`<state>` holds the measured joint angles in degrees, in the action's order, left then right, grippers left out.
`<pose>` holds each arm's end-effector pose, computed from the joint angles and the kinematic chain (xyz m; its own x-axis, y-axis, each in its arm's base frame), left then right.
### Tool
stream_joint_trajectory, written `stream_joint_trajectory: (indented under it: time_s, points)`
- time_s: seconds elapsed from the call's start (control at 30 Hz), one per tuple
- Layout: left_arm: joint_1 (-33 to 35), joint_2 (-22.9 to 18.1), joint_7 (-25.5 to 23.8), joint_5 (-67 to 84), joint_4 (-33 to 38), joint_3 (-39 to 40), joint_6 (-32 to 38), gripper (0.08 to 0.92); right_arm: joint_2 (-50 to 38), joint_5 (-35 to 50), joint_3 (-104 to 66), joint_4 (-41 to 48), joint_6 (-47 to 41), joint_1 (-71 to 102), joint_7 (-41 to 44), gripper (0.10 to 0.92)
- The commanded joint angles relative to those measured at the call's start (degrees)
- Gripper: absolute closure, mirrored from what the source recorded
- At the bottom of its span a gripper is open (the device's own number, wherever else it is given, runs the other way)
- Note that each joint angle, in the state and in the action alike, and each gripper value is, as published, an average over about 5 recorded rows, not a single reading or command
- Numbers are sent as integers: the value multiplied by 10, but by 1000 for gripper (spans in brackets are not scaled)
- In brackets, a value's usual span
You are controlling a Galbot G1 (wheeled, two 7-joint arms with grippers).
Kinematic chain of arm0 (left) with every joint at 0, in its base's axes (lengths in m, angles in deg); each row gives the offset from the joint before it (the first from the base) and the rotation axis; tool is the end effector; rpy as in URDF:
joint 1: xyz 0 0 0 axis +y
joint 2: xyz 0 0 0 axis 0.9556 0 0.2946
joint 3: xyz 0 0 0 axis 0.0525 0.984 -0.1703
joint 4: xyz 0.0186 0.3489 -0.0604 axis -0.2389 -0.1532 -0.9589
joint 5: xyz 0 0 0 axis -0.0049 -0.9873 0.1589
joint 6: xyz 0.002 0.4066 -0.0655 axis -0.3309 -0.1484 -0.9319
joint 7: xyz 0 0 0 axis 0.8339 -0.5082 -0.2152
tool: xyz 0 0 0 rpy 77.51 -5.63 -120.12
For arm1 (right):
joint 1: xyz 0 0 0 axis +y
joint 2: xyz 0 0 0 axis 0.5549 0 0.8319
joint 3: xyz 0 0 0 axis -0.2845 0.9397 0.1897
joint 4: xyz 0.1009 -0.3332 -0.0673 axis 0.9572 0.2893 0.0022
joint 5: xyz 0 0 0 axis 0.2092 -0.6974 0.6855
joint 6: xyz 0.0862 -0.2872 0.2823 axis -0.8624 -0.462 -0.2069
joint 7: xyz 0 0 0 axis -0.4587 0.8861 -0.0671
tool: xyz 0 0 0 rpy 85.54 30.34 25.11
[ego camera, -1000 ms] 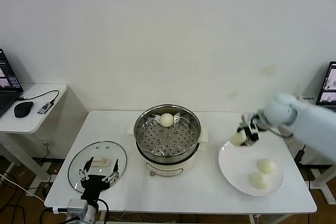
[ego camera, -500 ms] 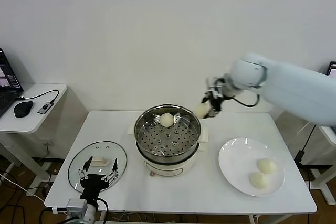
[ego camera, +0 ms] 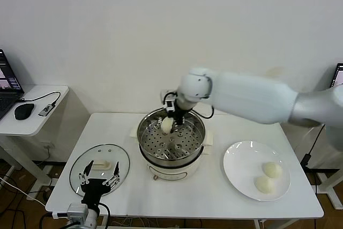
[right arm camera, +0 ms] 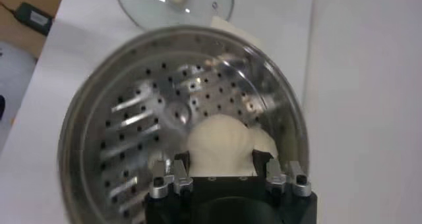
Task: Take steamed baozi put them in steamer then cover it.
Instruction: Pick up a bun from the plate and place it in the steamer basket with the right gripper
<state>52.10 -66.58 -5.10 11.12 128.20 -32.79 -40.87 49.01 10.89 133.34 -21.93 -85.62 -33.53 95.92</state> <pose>0.2118 0.0382 -0.2826 -0.9763 -0.0377 0.2131 -0.0087 0.9907 0.1355 0.5635 0.2038 -0.0789 -0.2485 -0.2753 0.9287 -0.9408 -0.1597 -0.2990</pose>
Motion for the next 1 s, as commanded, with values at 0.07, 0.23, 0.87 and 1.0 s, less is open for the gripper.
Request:
stream_joint_trajectory:
  time_s: [0.07,0.23,0.87,1.0]
  points:
    - [2,1,0,0,0,0,1,177,78,-1,-3,70,-21,65,-22,432]
    - [1,2,0,0,0,0,1,177,89,-5,-10,85,-19,73,-27,431]
    - [-1,0,0,-3,3,4,1,177,40,-16,-30,43,8,24,6,231]
    - [0,1,-1,-2,4,2,1,177,-32,-25,-22,-13,31,-41,59,205]
